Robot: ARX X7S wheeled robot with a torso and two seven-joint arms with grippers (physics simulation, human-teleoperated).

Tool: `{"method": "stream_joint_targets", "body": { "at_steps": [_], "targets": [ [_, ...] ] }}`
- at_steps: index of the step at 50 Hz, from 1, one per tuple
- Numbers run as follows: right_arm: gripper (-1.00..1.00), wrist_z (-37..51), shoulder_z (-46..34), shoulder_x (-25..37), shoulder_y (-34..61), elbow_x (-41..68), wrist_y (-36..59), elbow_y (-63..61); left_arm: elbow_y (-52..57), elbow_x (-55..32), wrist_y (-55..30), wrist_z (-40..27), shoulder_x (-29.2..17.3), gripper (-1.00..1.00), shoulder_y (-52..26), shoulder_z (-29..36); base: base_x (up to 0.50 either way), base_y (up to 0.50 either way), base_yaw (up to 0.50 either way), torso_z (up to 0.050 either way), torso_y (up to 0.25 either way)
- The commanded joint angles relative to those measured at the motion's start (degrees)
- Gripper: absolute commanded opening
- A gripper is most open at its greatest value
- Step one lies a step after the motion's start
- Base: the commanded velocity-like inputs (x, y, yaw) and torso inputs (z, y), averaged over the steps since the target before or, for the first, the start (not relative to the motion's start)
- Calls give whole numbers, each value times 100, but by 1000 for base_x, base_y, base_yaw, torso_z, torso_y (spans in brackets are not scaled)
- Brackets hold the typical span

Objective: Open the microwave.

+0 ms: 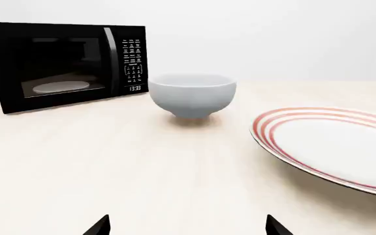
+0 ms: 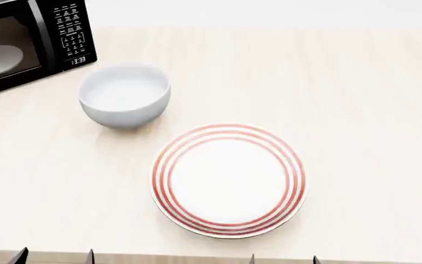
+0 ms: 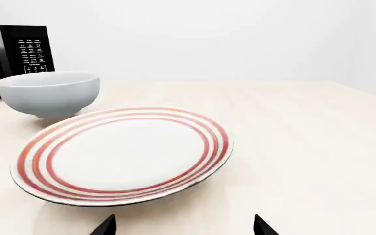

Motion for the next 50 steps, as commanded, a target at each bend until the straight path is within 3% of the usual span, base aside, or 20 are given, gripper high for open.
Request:
{"method": "stream_joint_targets", "body": {
  "at_steps": [1, 28, 50],
  "targets": [
    [100, 77, -54, 78, 13, 234, -13, -3, -29, -18, 73, -168, -95, 100, -3, 93, 0, 0, 0, 0, 0],
    [100, 436, -559, 418, -5, 346, -57, 1, -9, -188, 153, -552, -426, 100, 28, 526, 19, 437, 0, 0, 0],
    [100, 555, -782, 576, 36, 449, -61, 54, -41, -320, 190, -706, -577, 100, 15, 698, 343, 465, 0, 0, 0]
  ]
}}
